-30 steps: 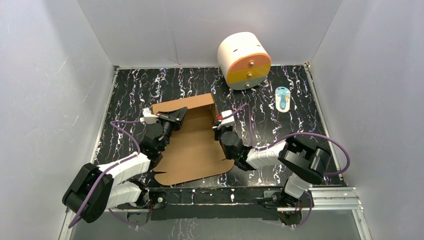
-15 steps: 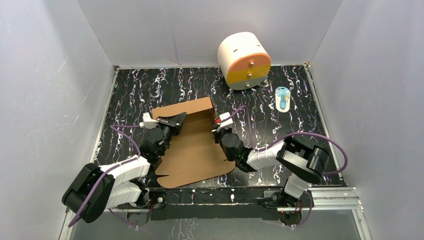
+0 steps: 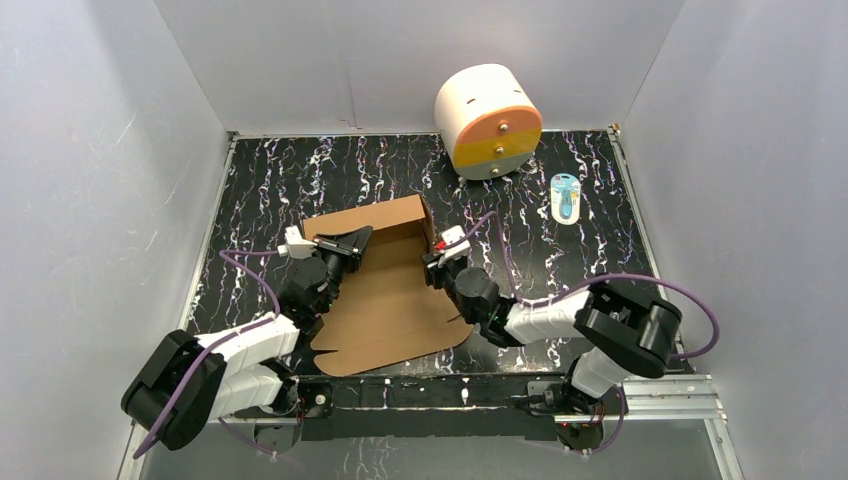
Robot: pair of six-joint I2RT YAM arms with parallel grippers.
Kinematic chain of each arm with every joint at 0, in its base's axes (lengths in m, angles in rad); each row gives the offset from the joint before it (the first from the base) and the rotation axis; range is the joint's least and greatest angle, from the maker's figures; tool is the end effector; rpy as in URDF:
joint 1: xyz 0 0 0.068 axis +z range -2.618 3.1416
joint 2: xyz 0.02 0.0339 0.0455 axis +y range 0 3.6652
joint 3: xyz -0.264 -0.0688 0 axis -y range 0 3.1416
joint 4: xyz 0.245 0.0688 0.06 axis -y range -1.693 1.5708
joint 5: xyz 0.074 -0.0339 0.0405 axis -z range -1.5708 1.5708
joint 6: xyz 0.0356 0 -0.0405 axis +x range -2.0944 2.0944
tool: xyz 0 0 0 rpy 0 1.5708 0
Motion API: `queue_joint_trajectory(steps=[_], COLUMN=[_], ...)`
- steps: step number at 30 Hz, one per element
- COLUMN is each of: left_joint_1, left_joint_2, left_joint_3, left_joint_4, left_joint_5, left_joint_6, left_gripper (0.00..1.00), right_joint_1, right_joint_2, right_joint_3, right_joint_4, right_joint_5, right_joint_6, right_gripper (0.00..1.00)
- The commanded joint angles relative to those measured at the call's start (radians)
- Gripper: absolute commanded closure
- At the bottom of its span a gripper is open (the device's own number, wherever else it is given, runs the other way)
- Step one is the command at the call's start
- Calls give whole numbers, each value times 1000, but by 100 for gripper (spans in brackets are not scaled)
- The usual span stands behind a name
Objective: Fold the paper box
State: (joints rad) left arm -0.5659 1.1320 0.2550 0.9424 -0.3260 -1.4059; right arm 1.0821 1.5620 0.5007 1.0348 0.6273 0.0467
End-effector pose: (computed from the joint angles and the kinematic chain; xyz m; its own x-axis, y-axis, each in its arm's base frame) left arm 0.1902 -0.1073 0.2095 -0.2259 -0.9636 -0.1432 0.0935 0.1248 -0.9878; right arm 0.1557 0.2483 0.1901 -0.0329 0.0186 -0.9993 -0.4383 0.8983 0.0311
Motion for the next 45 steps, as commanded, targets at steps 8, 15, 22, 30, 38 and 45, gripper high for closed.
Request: queue_joint_trajectory(steps=[8, 15, 22, 30, 38, 45], left_joint_1=[-3, -3, -3, -2, -2, -2], left_joint_2=[-4, -23, -28, -33, -44, -57], left_joint_3=[-23, -13, 6, 6, 9, 28], left_joint_4=[-120, -131, -145, -152, -159, -163], left_joint_5=[-49, -55, -48, -55, -52, -27], left_joint_6=[61, 68, 62, 62, 59, 61], left_gripper=[98, 97, 96, 96, 96, 95], right_joint_1=[-111, -314, -407, -440, -506, -512], right_joint_2=[-302, -412, -316, -492, -442, -257], right_joint_3=[-19, -30, -1, 53, 62, 59], right_joint_4=[-239, -361, -347, -446, -472, -355], right_joint_5=[-261, -592, -730, -864, -765, -818], right_joint_6=[-164, -182, -228, -178, -222, -243], right_gripper=[41, 40, 38, 32, 30, 27])
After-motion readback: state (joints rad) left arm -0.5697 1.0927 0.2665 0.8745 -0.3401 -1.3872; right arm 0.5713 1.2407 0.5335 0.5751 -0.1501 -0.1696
